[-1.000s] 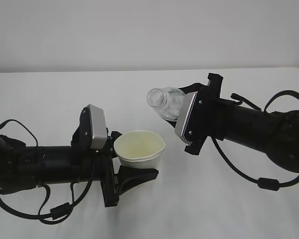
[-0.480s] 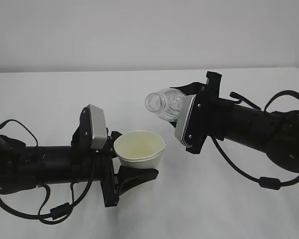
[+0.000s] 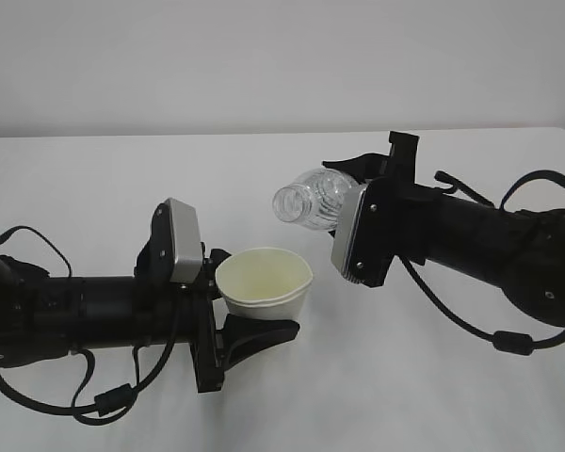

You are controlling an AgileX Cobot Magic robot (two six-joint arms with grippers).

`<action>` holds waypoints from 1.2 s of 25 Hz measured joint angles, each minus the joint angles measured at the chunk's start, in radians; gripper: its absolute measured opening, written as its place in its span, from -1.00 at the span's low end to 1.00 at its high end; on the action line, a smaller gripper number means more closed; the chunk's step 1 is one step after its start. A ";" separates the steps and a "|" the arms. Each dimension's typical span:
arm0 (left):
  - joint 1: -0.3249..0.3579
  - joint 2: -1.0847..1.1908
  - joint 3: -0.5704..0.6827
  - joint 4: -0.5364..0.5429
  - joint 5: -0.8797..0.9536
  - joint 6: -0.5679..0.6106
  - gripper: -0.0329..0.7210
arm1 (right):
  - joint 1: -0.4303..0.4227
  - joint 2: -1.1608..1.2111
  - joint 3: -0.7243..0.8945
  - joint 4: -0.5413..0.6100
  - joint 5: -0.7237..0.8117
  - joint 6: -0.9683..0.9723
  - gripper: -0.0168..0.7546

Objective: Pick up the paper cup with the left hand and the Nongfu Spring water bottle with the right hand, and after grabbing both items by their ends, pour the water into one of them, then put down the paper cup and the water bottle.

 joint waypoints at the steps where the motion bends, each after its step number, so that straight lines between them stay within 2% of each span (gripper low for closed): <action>1: 0.000 0.000 0.000 0.000 0.000 0.000 0.34 | 0.000 0.000 0.000 0.000 -0.004 -0.006 0.27; 16: 0.000 0.000 0.000 0.008 0.000 0.000 0.34 | 0.000 0.000 0.000 0.043 -0.104 -0.174 0.27; 22: -0.030 0.000 0.000 0.010 0.000 0.000 0.34 | 0.000 0.000 0.000 0.057 -0.137 -0.215 0.27; 30: -0.030 -0.004 0.000 0.009 0.000 0.001 0.34 | 0.000 0.000 0.000 0.086 -0.183 -0.267 0.27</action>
